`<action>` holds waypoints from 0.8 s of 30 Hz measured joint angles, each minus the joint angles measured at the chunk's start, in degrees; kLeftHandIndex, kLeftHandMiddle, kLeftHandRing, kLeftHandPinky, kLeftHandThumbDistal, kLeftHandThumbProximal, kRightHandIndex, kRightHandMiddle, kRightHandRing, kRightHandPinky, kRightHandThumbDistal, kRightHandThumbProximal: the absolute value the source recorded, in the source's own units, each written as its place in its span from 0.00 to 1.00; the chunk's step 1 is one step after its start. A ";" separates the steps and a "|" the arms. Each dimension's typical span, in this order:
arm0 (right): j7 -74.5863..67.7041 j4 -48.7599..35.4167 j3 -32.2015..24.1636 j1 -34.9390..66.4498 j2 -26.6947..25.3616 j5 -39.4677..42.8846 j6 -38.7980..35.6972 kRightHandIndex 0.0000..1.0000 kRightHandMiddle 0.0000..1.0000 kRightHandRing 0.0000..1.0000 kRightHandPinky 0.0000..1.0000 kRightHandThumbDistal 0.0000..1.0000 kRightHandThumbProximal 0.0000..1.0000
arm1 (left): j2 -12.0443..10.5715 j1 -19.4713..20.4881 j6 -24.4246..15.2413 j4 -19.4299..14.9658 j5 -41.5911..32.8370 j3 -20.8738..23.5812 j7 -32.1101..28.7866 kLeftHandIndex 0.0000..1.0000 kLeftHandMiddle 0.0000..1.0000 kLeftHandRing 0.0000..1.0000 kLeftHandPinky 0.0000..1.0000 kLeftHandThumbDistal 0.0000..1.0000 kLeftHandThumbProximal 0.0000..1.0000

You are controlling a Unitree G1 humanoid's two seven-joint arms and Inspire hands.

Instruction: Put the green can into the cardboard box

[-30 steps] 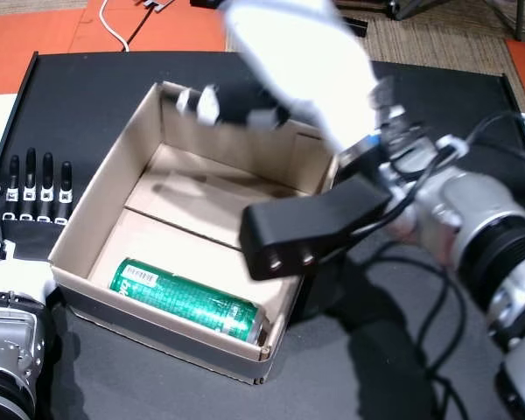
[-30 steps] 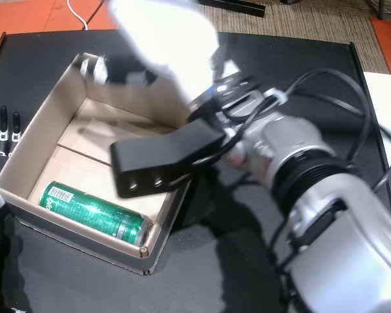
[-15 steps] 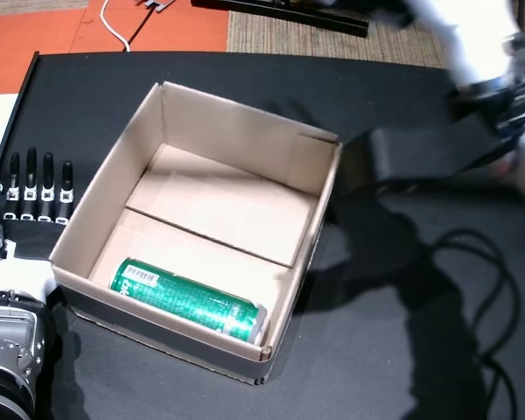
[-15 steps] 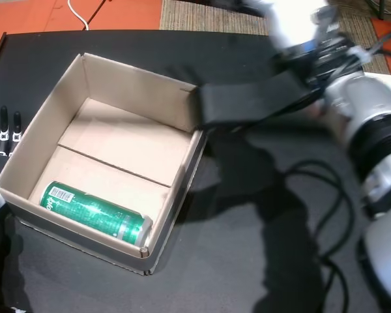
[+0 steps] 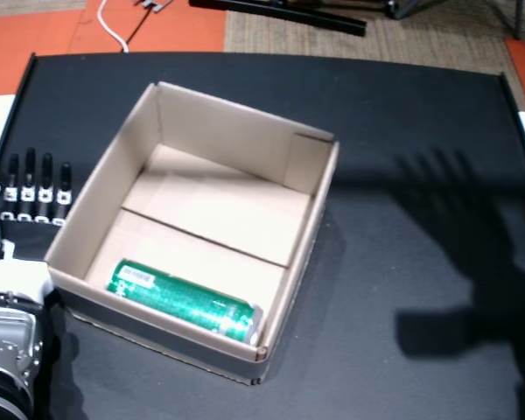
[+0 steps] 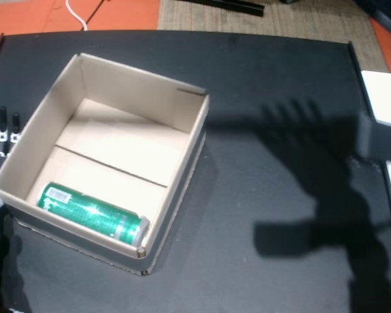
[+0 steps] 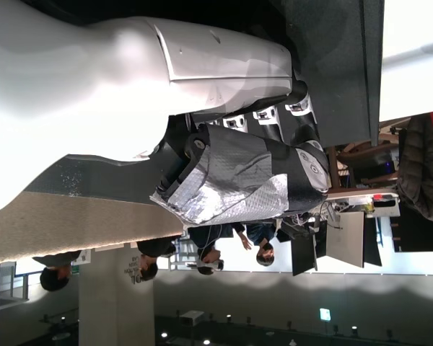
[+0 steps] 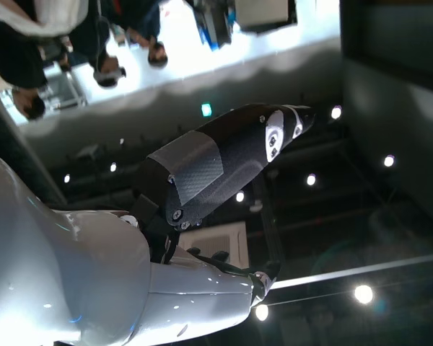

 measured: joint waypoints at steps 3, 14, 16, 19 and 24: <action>6.97 -6.37 -3.42 8.74 1.25 4.74 -2.84 0.89 0.95 0.98 0.99 0.81 0.40 | 0.21 0.39 0.06 0.01 0.00 0.01 -0.17 0.52 0.56 0.69 0.83 0.00 0.55; 29.48 -1.15 -2.93 26.04 14.21 22.90 -18.38 0.93 0.95 0.97 1.00 0.93 0.44 | 0.08 0.73 0.33 0.28 0.37 -0.49 -0.79 0.53 0.55 0.68 0.83 0.00 0.54; 31.18 0.10 -3.33 27.94 16.19 23.00 -19.65 0.93 0.95 0.96 1.00 0.91 0.44 | 0.08 0.71 0.36 0.28 0.37 -0.47 -0.81 0.53 0.54 0.67 0.82 0.00 0.54; 33.68 1.29 -3.94 30.19 18.23 23.65 -20.92 0.93 0.95 0.97 1.00 0.90 0.44 | 0.15 0.71 0.38 0.28 0.37 -0.38 -0.80 0.53 0.53 0.66 0.81 0.00 0.53; 34.10 5.98 -4.27 32.19 23.17 22.07 -24.20 0.91 0.95 0.98 1.00 0.87 0.44 | 0.27 0.74 0.38 0.34 0.37 -0.38 -0.82 0.53 0.55 0.66 0.83 0.00 0.54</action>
